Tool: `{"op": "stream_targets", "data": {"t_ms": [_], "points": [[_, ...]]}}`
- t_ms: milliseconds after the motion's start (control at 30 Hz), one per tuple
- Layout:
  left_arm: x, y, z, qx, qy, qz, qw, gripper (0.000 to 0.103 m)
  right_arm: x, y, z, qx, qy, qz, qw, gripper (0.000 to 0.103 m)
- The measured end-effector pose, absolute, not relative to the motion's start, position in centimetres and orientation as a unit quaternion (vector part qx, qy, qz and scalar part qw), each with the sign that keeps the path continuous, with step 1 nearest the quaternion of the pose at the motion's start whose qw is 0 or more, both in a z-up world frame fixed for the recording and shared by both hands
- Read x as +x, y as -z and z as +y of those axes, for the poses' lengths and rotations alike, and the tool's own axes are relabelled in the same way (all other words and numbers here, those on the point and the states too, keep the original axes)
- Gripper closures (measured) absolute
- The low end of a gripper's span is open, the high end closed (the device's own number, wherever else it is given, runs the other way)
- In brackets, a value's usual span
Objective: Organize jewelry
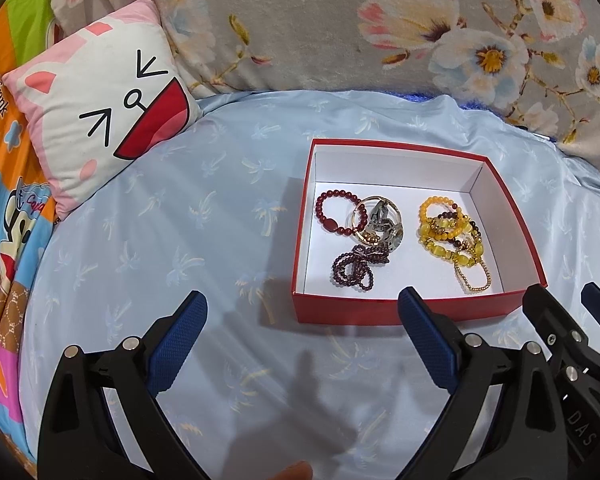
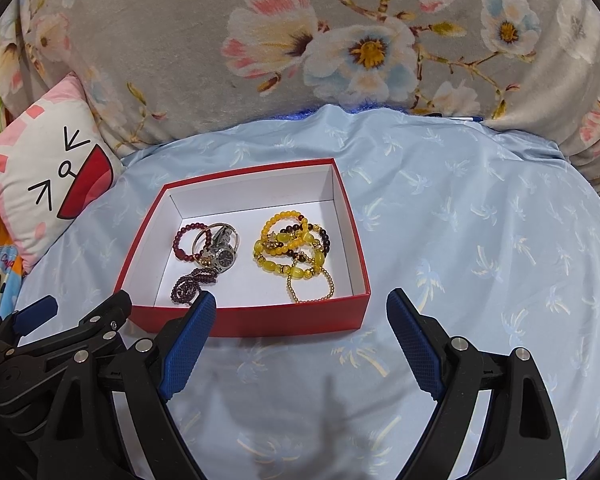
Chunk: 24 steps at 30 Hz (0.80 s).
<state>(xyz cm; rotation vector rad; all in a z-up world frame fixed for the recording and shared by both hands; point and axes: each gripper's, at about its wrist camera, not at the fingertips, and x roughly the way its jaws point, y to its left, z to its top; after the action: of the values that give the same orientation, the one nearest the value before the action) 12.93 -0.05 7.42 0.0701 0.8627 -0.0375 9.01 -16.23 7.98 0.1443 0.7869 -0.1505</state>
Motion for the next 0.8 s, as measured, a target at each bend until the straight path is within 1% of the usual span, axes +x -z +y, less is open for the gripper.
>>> {"op": "stream_targets", "data": {"t_ms": [800], "points": [[12.85, -7.65, -0.05, 0.038, 0.016, 0.413, 0.91, 0.011, 8.91, -8.05, -16.09, 0.07, 0.074, 0.382, 0.919, 0.019]]}}
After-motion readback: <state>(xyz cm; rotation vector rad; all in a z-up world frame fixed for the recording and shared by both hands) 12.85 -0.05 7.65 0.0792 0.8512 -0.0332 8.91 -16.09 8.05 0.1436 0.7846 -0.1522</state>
